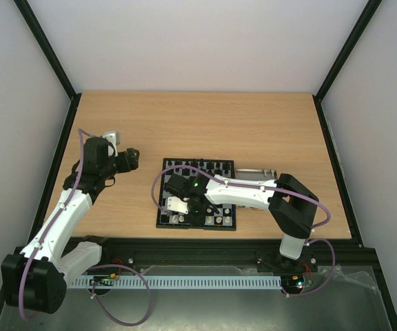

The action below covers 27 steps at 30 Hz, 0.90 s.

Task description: Set up the chess pieces on the board

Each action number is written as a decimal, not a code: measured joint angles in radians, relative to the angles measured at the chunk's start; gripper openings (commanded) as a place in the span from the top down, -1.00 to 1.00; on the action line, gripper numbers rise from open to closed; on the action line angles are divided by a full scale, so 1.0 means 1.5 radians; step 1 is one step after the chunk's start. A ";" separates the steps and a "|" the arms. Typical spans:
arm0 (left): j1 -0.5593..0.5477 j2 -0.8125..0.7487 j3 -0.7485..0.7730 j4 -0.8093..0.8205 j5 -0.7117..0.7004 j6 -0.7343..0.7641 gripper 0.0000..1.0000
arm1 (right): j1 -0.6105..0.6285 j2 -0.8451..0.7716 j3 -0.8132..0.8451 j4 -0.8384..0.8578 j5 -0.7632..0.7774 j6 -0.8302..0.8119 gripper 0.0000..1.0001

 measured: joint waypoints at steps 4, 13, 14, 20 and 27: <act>0.000 0.005 0.000 0.000 0.001 0.000 -0.60 | 0.000 -0.014 0.000 -0.009 -0.001 0.002 0.27; -0.006 0.026 -0.007 0.018 0.075 0.015 -0.47 | -0.110 -0.208 -0.045 -0.009 -0.046 0.007 0.32; -0.010 0.026 -0.008 0.021 0.081 0.015 -0.46 | -0.138 -0.227 -0.057 -0.009 -0.048 0.006 0.35; -0.090 0.026 -0.008 0.027 0.095 0.022 -0.45 | -0.323 -0.300 -0.156 -0.006 -0.057 0.014 0.40; -0.150 0.030 0.008 0.014 0.077 0.016 -0.45 | -0.429 -0.320 -0.245 -0.004 -0.035 0.037 0.41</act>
